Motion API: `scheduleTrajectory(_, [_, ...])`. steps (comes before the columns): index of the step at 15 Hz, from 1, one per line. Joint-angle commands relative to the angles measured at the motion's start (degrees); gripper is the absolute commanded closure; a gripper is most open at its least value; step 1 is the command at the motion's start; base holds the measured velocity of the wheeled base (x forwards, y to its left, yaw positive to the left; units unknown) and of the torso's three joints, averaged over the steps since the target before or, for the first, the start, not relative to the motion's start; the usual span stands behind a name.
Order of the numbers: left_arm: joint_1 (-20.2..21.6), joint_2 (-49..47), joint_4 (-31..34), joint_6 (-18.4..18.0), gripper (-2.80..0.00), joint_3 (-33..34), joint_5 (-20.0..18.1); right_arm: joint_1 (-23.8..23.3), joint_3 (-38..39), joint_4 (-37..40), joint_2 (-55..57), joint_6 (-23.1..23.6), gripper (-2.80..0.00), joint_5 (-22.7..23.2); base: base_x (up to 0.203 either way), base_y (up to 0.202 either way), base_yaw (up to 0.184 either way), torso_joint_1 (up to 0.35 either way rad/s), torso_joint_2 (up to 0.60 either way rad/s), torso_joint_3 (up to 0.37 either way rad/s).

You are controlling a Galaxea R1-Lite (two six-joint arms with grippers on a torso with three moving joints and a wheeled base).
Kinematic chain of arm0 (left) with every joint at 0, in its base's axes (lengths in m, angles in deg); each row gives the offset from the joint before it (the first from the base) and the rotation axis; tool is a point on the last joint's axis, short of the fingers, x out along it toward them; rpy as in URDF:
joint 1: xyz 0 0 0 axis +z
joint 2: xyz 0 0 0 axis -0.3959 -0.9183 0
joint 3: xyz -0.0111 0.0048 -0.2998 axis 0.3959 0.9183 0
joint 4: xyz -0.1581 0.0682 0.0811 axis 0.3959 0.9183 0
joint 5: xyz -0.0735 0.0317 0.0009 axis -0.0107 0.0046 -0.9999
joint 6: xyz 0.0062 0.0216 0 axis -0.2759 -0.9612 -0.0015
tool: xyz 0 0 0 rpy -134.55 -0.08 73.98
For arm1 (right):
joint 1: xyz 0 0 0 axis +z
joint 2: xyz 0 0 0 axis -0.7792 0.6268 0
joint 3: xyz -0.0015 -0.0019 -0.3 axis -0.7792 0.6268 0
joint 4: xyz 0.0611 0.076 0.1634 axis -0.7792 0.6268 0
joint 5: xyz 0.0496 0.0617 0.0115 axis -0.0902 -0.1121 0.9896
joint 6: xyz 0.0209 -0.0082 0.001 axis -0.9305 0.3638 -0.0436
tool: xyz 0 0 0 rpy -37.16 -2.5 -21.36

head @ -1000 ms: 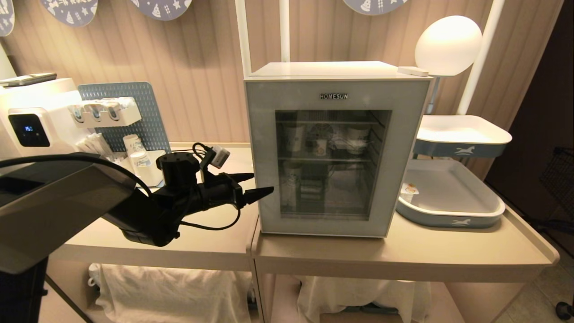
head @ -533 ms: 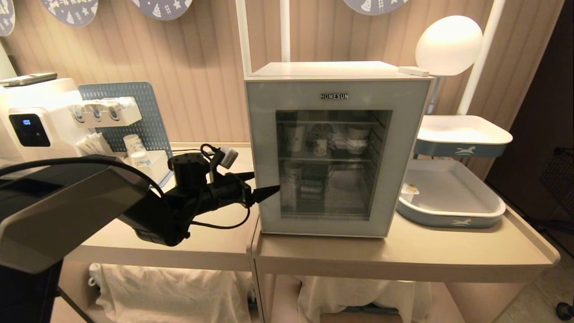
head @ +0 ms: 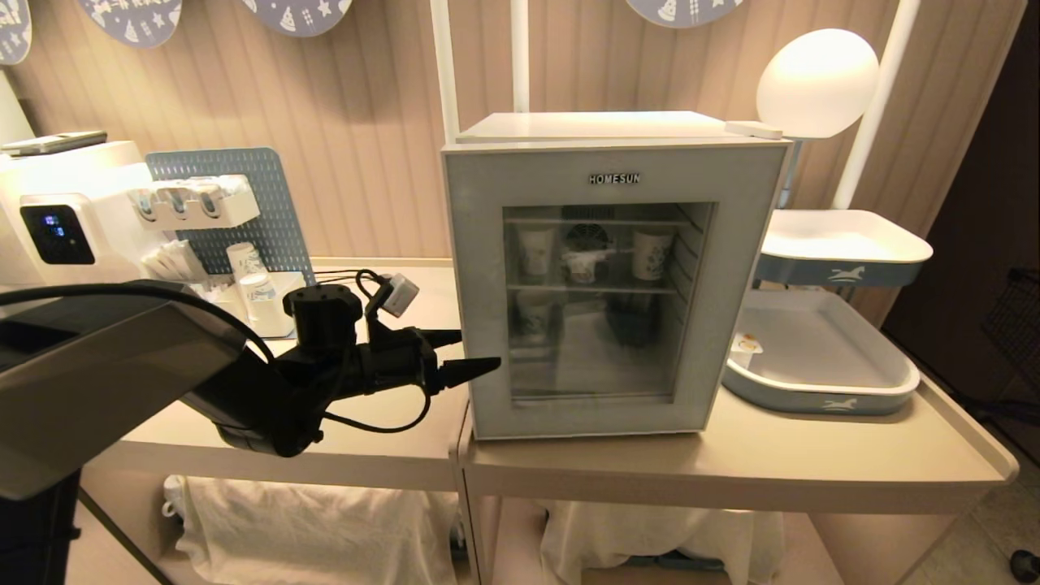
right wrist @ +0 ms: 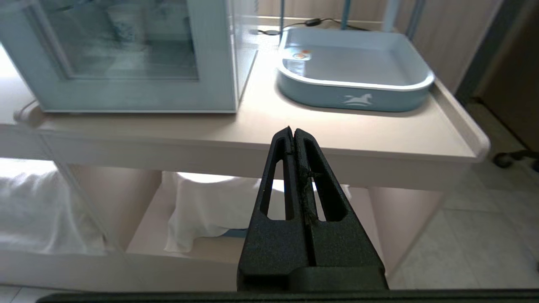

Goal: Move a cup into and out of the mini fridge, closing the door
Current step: Open the freezer door

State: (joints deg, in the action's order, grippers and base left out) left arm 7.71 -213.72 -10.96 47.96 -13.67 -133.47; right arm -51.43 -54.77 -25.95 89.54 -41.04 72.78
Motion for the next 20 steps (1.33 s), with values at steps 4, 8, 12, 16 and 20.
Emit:
scheduleTrajectory(4, [-0.02, 1.92, -1.6, -0.27, -2.8, 3.01, -1.13, -0.02, -0.01, 0.06, 0.09, 0.03, 0.0, 0.02, 0.0, 0.0, 0.0, 0.0, 0.0, 0.0])
scheduleTrajectory(8, [-0.07, 5.9, -4.82, -0.1, -2.8, 9.22, -2.8, -0.02, -0.01, 0.07, 0.09, 0.03, 0.0, 0.02, 0.0, 0.0, 0.0, 0.0, 0.0, 0.0])
scheduleTrajectory(12, [-0.06, 8.6, -8.8, 0.01, -2.8, 14.14, -4.93, -0.02, -0.01, 0.07, 0.09, -0.04, 0.0, 0.02, 0.0, 0.0, 0.0, 0.0, 0.0, 0.0])
scheduleTrajectory(16, [5.2, 7.25, -14.1, 0.59, -2.8, 18.43, -4.68, -0.02, -0.01, 0.07, 0.09, 0.03, 0.0, 0.02, 0.0, 0.0, 0.0, 0.0, 0.0, 0.0])
scheduleTrajectory(20, [13.54, 5.45, -14.17, 1.67, 0.0, 15.17, -4.86, -0.02, -0.01, 0.07, 0.09, -0.06, 0.0, -0.06, 0.0, 0.0, 0.0, 0.0, 0.0, 0.0])
